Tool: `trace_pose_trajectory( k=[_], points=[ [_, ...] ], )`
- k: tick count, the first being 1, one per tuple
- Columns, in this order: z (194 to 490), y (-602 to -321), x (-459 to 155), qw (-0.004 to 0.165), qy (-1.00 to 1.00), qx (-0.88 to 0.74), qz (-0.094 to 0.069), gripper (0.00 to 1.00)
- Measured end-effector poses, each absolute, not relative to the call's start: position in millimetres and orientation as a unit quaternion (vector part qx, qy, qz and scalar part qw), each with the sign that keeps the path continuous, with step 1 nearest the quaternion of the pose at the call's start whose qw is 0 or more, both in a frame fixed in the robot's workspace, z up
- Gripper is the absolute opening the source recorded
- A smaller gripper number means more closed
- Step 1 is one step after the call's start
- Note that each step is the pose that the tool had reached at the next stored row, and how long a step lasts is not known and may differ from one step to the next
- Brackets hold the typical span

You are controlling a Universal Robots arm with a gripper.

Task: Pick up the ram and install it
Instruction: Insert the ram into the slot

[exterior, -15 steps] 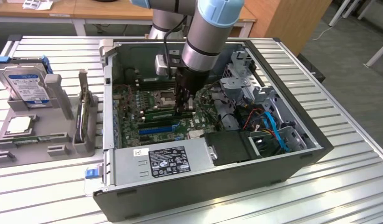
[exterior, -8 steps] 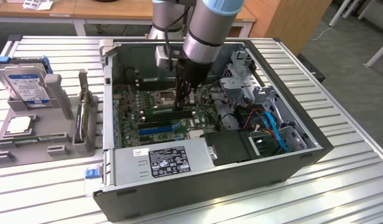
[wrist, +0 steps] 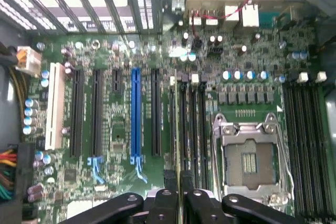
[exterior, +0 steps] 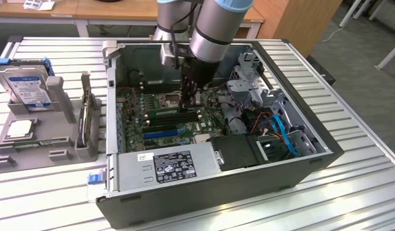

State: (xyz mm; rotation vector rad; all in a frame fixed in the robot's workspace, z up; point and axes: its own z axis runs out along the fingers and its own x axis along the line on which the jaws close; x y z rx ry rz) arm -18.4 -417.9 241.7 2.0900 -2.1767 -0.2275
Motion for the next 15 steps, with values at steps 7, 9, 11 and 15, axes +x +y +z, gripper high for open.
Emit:
trace_pose_trajectory(
  k=[7, 9, 11, 15],
  points=[
    [241.8, -417.9, -15.7, 0.097, -0.714, 0.684, -0.11, 0.14],
    [241.9, -417.9, -15.7, 0.097, -0.714, 0.684, -0.111, 0.14],
    [241.8, -417.9, -15.3, 0.097, -0.714, 0.684, -0.111, 0.14],
    [241.3, -417.9, -11.5, 0.097, -0.714, 0.684, -0.111, 0.14]
  ],
)
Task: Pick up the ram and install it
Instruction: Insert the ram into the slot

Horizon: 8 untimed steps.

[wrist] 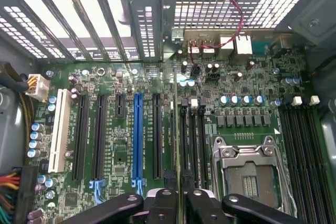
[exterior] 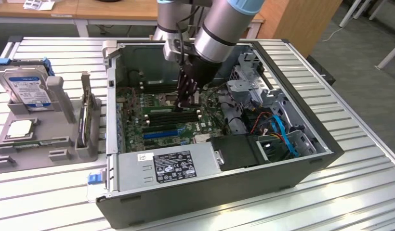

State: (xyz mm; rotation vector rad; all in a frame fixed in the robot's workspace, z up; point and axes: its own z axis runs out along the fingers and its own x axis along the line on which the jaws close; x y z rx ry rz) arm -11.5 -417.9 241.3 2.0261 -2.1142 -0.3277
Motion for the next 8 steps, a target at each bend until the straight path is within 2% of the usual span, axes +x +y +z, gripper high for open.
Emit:
trace_pose_trajectory(
  k=[8],
  points=[
    [238.4, -417.9, -6.6, 0.097, -0.714, 0.684, -0.111, 0.14]
  ],
)
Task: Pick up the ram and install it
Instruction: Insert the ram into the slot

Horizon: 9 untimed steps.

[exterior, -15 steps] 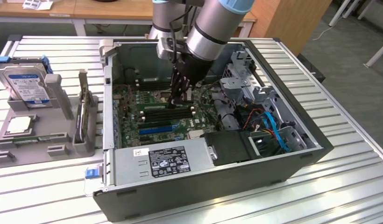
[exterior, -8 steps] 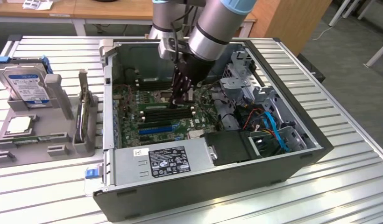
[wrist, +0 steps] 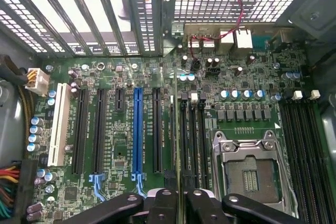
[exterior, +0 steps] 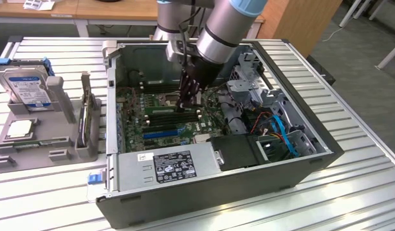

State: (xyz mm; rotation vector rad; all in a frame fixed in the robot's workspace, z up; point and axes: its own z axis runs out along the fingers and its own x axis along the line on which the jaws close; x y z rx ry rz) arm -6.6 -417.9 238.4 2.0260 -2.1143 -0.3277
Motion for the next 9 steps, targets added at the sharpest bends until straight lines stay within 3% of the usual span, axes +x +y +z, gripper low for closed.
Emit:
trace_pose_trajectory(
  k=[9],
  points=[
    [237.3, -417.9, -0.7, 0.097, -0.714, 0.684, -0.111, 0.14]
  ],
)
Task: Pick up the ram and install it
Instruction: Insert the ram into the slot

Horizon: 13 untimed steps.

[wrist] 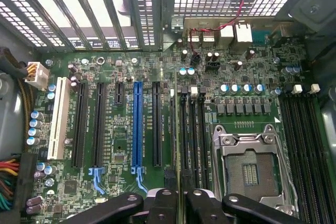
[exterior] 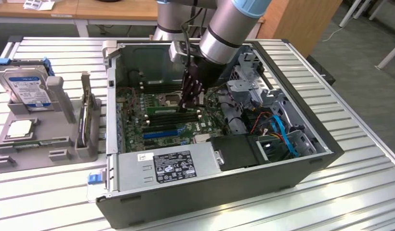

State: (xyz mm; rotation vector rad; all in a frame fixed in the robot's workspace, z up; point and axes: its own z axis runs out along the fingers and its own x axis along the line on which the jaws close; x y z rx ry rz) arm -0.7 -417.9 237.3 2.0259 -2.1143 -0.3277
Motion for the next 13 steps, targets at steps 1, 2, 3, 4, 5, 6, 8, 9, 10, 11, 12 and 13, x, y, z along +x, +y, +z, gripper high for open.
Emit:
trace_pose_trajectory(
  k=[1, 2, 3, 4, 5, 6, 8, 9, 10, 11, 12, 13],
  points=[
    [237.3, -417.9, -0.7, 0.097, -0.714, 0.684, -0.111, 0.14],
    [237.3, -417.9, -0.6, 0.097, -0.714, 0.684, -0.11, 0.14],
    [237.2, -417.9, -0.6, 0.096, -0.714, 0.685, -0.11, 0.14],
    [237.1, -417.9, -0.6, 0.095, -0.714, 0.685, -0.109, 0.14],
    [237.0, -417.9, -0.6, 0.094, -0.715, 0.685, -0.108, 0.14],
    [236.9, -417.9, -0.6, 0.093, -0.715, 0.685, -0.107, 0.14],
    [236.7, -417.9, -0.8, 0.09, -0.715, 0.685, -0.104, 0.14],
    [236.6, -417.9, -0.7, 0.09, -0.715, 0.685, -0.103, 0.14],
    [236.6, -417.9, -0.7, 0.09, -0.715, 0.685, -0.103, 0.14],
    [236.6, -417.9, -0.7, 0.09, -0.715, 0.685, -0.103, 0.14],
    [236.5, -417.8, -0.7, 0.09, -0.715, 0.685, -0.103, 0.14],
    [236.0, -417.8, -0.7, 0.09, -0.715, 0.685, -0.103, 0.14]
  ],
)
